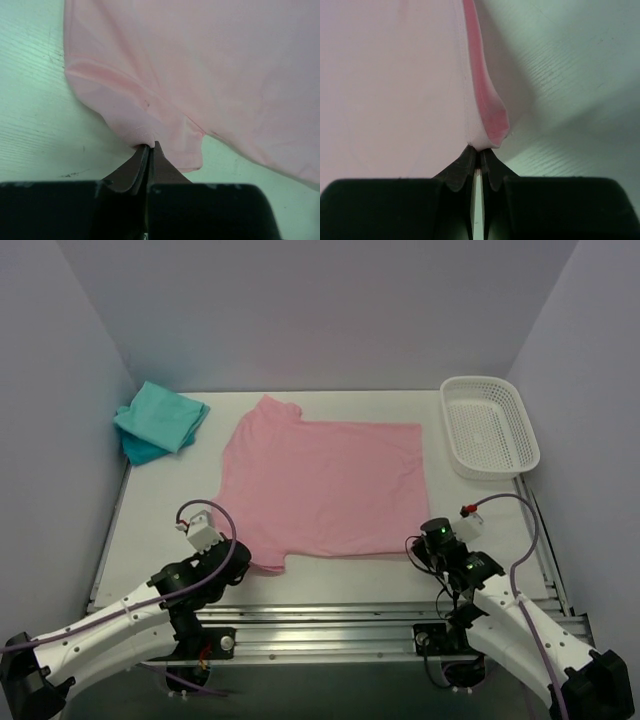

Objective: Fold and stack the t-shirts
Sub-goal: Grap the side of the flattened tshirt closest away from the robot with both arms, then fold the flattened tshirt in 1/3 of the way

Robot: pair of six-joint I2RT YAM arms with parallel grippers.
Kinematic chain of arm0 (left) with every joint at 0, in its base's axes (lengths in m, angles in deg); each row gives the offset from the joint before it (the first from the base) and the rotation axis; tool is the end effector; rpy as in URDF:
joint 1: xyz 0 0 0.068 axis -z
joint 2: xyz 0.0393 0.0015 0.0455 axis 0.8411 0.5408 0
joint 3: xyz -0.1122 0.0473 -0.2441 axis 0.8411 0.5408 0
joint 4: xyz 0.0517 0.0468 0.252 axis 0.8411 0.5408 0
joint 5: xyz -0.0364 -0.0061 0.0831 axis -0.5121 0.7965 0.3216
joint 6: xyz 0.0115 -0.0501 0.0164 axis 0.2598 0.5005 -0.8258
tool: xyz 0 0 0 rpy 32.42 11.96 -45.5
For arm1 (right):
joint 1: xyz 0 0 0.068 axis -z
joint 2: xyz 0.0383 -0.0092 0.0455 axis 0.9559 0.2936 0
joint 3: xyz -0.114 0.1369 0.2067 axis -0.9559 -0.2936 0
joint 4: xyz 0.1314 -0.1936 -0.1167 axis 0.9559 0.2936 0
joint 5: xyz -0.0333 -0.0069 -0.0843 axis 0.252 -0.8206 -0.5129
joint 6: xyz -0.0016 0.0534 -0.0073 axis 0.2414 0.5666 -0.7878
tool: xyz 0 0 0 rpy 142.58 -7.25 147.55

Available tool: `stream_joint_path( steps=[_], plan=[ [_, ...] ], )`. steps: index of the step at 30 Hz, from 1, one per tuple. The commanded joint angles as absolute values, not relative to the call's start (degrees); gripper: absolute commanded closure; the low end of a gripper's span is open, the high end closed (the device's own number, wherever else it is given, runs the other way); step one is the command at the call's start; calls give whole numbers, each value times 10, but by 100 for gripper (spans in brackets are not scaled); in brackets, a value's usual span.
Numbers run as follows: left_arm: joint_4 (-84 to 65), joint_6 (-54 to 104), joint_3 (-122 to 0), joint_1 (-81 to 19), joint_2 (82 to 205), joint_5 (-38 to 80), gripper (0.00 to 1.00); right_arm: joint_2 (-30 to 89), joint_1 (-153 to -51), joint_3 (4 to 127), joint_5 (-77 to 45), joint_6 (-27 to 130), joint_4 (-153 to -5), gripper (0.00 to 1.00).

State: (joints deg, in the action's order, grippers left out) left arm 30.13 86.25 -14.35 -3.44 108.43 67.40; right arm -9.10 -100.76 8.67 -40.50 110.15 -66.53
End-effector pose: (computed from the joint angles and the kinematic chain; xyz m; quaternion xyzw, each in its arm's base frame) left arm 0.0967 -0.0950 0.1980 -0.2518 0.8664 -0.1300 0.4111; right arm 0.1468 0.0657 0.1844 0.3491 0.8141 0.2326 0.4016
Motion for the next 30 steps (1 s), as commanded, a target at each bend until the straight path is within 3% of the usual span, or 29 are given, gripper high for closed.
stream_joint_path(
  steps=[1, 8, 30],
  plan=[
    [350, 853, -192, -40, 1058, 709, 98, -121, -1011, 117, -442, 1106, -595, 100],
    [341, 774, -262, -65, 1096, 724, 98, -77, -1010, 153, -449, 1075, -624, 100],
    [71, 589, -395, -253, 1401, 537, 98, 213, -974, 308, -491, 989, -759, 100]
  ],
)
